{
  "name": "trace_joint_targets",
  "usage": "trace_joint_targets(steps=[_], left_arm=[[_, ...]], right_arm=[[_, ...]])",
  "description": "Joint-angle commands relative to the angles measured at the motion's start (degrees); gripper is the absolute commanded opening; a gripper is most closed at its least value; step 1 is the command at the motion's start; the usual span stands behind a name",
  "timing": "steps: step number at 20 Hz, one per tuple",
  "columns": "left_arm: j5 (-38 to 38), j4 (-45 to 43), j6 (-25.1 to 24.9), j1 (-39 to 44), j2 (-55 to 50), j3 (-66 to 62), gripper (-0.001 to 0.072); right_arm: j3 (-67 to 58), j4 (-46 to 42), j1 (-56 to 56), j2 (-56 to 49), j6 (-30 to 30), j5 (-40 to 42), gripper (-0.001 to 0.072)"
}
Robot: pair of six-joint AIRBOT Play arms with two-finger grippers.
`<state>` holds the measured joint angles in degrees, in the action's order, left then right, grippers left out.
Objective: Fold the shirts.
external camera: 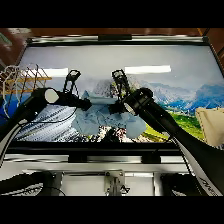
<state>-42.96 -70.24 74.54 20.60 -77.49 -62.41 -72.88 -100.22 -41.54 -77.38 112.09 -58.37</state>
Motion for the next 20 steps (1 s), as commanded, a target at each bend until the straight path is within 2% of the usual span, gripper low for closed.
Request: trace_joint_targets(steps=[1,2,4,5,10,11,12,16,20], left_arm=[[14.43,-0.72,3.37,2.97,-2.38,1.84,0.0619],[15.43,-0.5,3.3,4.09,-3.39,1.84,0.0575],[16.39,-0.76,2.67,5.35,-4.28,1.79,0.0118],[16.37,-0.79,2.67,5.31,-4.15,1.49,0.0054],[11.61,-2.29,1.22,3.5,-0.26,-2.43,0.0054],[10.56,-2.27,0.63,3.34,0.59,-2.91,0.0053],[10.51,-2.19,0.76,3.39,1.09,-2.91,0.0053],[4.76,-1.79,1.11,4.31,1.07,-2.91,0.0053],[-1.29,-1.77,1.18,4.31,1.07,-2.91,0.0053]], right_arm=[[-0.02,-0.87,-0.07,0.04,0.04,0.07,0.0079],[-0.02,-1.29,-0.07,0.04,0.04,0.07,0.0079],[-0.02,-2.78,-0.07,0.04,0.09,-0.28,0.0079],[-0.02,-3.82,-0.07,0.04,0.09,-0.81,0.0079],[-0.02,-10.23,0.35,0.04,0.09,-2.12,0.0114],[-0.02,-9.49,1.09,0.04,0.04,-2.1,0.0397],[-0.02,-9.05,1.88,0.07,-0.04,-2.19,0.0593],[-4.17,-4.13,4.7,1.99,-1.81,-10.16,0.0593],[-6.16,-2.16,2.32,5.29,-2.73,-18.18,0.0593]])
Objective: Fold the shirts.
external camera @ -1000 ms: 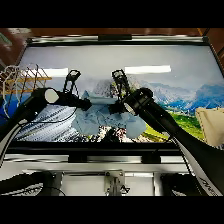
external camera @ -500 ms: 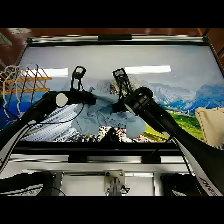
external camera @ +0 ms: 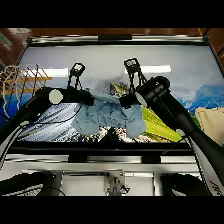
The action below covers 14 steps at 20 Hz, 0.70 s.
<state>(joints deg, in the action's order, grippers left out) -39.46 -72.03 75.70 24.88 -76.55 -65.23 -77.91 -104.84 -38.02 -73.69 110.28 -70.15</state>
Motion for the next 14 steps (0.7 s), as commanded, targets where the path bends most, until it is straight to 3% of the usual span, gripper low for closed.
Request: trace_joint_targets(steps=[1,6,9,14], left_arm=[[-5.75,0.09,0.04,0.02,0.13,-0.09,0.0053],[-9.84,2.6,0.02,0.0,0.15,-0.11,0.0053],[-12.87,2.62,0.02,-0.04,0.2,-1.05,0.0054],[-13.97,2.6,0.0,-0.11,0.2,-4.68,0.0053]], right_arm=[[0.59,2.27,-3.28,1.38,-0.04,-6.82,0.0593],[11.89,-0.96,-8.15,-3.52,12.72,6.03,0.0593],[11.96,-6.56,-8.09,-7.96,13.73,15.78,0.0593],[11.96,-8.26,-3.48,-13.18,17.4,17.59,0.0592]])
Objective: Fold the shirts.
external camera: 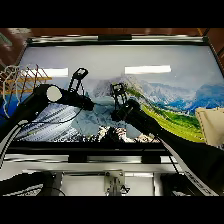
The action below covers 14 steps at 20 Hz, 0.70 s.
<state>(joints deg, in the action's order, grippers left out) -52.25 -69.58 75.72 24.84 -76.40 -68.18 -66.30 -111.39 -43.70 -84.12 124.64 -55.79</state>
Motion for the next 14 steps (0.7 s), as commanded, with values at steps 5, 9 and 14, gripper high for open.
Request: trace_joint_targets(steps=[5,9,14], left_arm=[[-1.31,0.13,-0.22,-0.07,0.04,-2.51,0.0053],[-2.36,0.13,-0.2,-0.07,0.35,-3.19,0.0053],[-14.69,0.02,-1.53,-0.59,0.59,-21.0,0.0053]], right_arm=[[0.28,0.0,8.37,-3.74,9.2,4.52,0.0076],[0.17,-0.11,9.16,1.11,2.14,4.02,0.0079],[-3.96,0.9,9.18,18.47,-11.34,3.54,0.0078]])
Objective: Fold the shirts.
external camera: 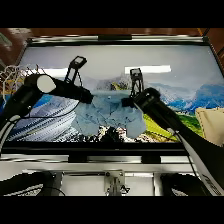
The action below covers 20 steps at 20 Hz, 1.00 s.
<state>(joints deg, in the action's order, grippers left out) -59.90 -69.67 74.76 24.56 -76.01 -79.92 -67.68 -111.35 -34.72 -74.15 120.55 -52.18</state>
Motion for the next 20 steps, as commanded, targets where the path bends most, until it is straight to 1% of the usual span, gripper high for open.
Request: trace_joint_targets(steps=[1,3,4,6,7,8,10,12,15,17,18,19,20], left_arm=[[-9.66,0.42,-0.55,-0.31,0.31,-15.04,0.0053],[-14.6,2.97,0.17,-0.31,0.63,-28.63,0.0053],[-16.0,4.48,1.7,-0.31,0.85,-34.88,0.0053],[-16.39,8.66,3.54,-0.31,2.14,-44.59,0.0053],[-15.08,10.45,3.54,-0.31,3.89,-45.55,0.0053],[-13.86,11.52,3.56,-0.31,6.14,-44.52,0.0053],[-15.23,11.26,3.89,-0.46,10.1,-40.57,0.0053],[-20.85,8.22,6.47,-1.49,12.79,-36.2,0.0053],[-35.15,1.31,7.26,-3.13,12.44,-33.48,0.0053],[-40.59,-3.48,7.19,-3.48,10.93,-31.32,0.0053],[-42.03,-5.64,7.13,-3.48,9.86,-29.66,0.0053],[-42.88,-7.39,6.91,-3.48,8.63,-27.67,0.0054],[-43.04,-8.17,6.86,-3.48,7.34,-25.62,0.0054]], right_arm=[[-5.38,1.75,0.2,12.44,-7.28,-0.04,0.0079],[-11.78,3.8,0.2,19.12,-7.23,0.0,0.0078],[-15.04,4.74,0.2,21.64,-7.23,-0.17,0.0078],[-20.83,7.72,0.2,25.24,-7.19,-1.4,0.0078],[-23.02,10.47,0.2,26.23,-7.21,-2.56,0.0078],[-24.39,13.66,0.2,26.8,-7.32,-3.61,0.0078],[-26.47,19.34,0.2,27.1,-8.13,-8.52,0.0078],[-27.12,20.9,0.2,27.1,-8.63,-15.43,0.0078],[-27.06,19.71,0.2,25.0,-8.79,-32.92,0.0078],[-27.04,20.15,0.2,20.81,-9.38,-44.33,0.0078],[-26.97,20.74,0.2,18.34,-10.95,-48.11,0.0078],[-26.53,20.85,0.2,15.78,-12.98,-49.86,0.0079],[-25.77,20.76,0.2,13.33,-14.6,-49.4,0.0079]])
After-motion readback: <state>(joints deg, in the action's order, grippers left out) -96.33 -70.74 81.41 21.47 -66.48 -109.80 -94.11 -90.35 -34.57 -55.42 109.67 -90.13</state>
